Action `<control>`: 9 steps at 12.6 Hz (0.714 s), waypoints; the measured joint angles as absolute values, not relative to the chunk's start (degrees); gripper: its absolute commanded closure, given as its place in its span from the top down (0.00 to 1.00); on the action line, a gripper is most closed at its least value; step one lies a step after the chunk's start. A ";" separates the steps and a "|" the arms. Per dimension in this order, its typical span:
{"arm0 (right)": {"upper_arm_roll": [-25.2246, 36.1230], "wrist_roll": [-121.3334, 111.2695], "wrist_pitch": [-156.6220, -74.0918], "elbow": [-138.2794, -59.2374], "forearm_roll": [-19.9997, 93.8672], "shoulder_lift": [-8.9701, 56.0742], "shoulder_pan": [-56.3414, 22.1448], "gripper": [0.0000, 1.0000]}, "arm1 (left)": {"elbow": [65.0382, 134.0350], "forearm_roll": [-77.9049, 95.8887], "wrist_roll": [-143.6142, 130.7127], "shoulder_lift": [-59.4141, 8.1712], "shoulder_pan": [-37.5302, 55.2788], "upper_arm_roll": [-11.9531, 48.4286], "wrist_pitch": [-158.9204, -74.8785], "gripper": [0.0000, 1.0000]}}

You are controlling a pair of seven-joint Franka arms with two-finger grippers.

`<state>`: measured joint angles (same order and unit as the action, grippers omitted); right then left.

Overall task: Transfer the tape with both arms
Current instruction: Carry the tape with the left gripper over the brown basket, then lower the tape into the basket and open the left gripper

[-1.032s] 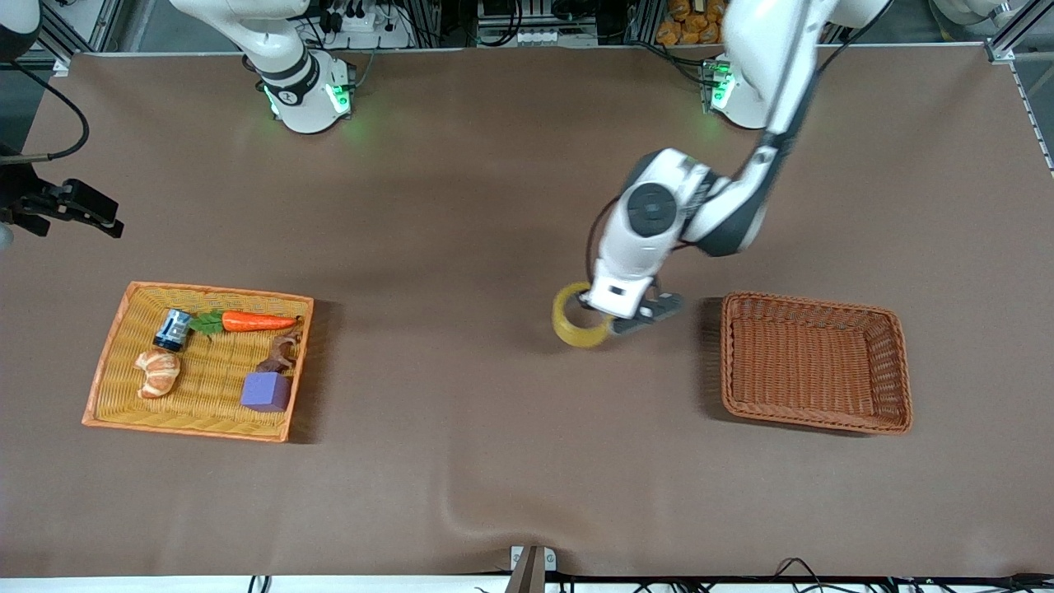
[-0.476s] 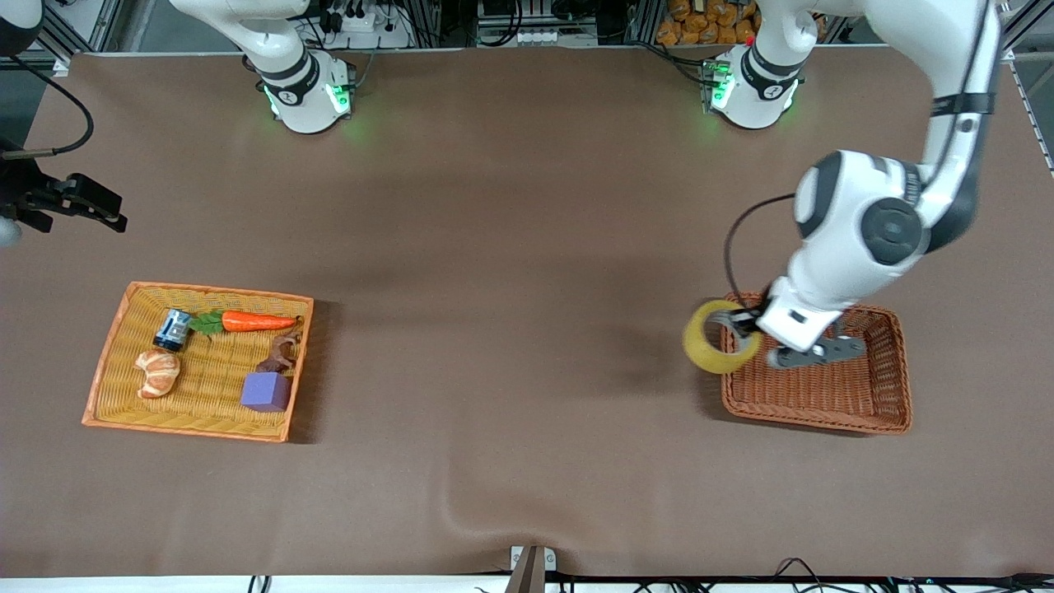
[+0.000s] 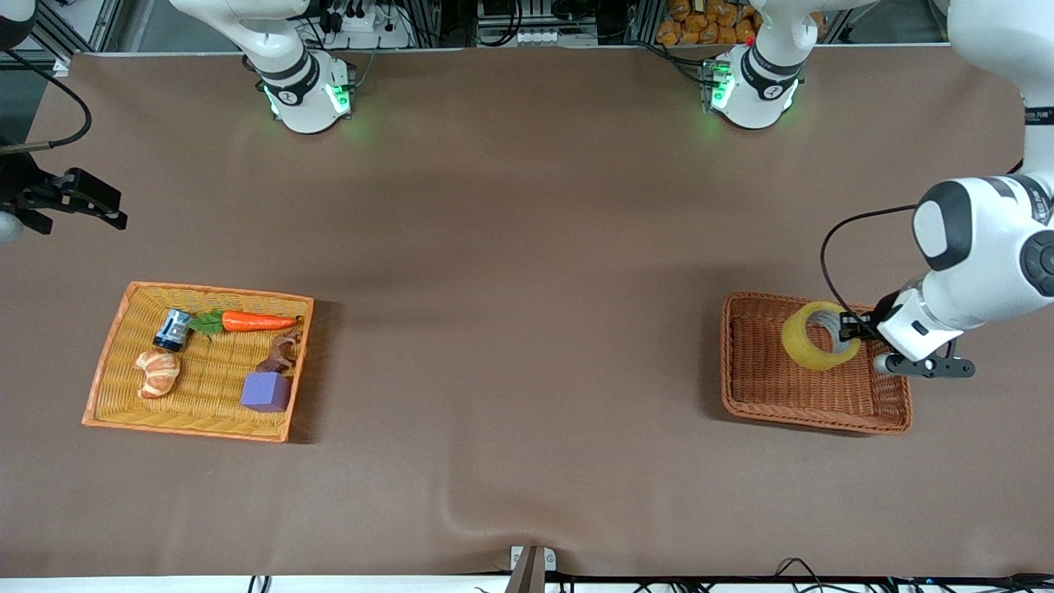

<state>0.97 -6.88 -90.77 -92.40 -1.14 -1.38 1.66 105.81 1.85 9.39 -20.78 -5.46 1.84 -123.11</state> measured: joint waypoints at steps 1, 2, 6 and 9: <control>0.94 -7.03 -90.79 -92.40 -1.13 -1.37 1.66 1.00 | 105.84 1.85 9.80 -22.00 -5.84 1.86 -123.15 0.00; 0.88 -7.06 -90.85 -92.39 -1.12 -1.36 1.64 1.00 | 105.85 1.85 9.81 -23.34 -5.86 1.94 -123.22 0.03; 0.72 -7.06 -90.74 -92.13 -1.12 -1.32 1.41 1.00 | 103.99 1.85 9.81 -27.17 -6.43 2.05 -124.08 0.08; 0.80 -7.06 -90.70 -92.13 -1.12 -1.32 1.41 1.00 | 100.87 1.85 9.81 -28.07 -6.35 2.54 -124.07 0.99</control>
<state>0.80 -7.06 -90.70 -92.13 -1.12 -1.32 1.41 100.87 1.85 9.81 -28.07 -6.35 2.54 -124.07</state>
